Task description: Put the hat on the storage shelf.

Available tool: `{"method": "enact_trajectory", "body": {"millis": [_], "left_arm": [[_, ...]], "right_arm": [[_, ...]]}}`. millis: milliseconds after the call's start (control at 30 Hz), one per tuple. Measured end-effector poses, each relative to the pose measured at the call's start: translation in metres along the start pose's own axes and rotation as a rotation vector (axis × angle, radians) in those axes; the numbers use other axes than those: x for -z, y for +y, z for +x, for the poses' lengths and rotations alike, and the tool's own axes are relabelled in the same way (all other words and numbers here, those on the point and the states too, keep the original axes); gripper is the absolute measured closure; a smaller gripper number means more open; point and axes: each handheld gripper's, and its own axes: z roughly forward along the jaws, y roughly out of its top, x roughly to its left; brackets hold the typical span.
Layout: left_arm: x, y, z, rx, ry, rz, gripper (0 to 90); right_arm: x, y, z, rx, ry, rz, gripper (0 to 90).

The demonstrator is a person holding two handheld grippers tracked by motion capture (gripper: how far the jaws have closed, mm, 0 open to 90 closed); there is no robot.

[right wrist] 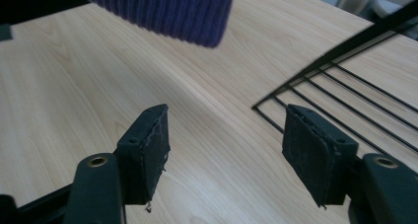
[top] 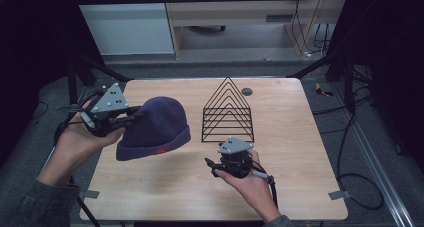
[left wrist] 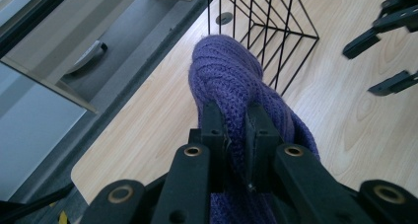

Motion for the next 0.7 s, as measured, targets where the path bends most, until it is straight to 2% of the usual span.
{"method": "enact_trajectory", "body": {"millis": [200,333,567,700], "left_arm": [[0.005,0.006,-0.002,-0.033,-0.019,-0.015,81.0],[0.006,0.007,-0.002,-0.034,-0.035,-0.03,81.0],[0.005,0.007,-0.005,-0.058,-0.056,-0.03,81.0],[0.006,0.006,-0.005,-0.051,-0.067,-0.052,80.9]], "right_arm": [[-0.008,0.02,-0.003,0.009,0.047,-0.008,35.1],[-0.011,0.032,-0.005,0.024,0.071,-0.011,34.5],[-0.021,0.044,-0.007,0.052,0.113,-0.009,30.9],[-0.025,0.047,-0.007,0.06,0.135,0.002,29.4]]}}
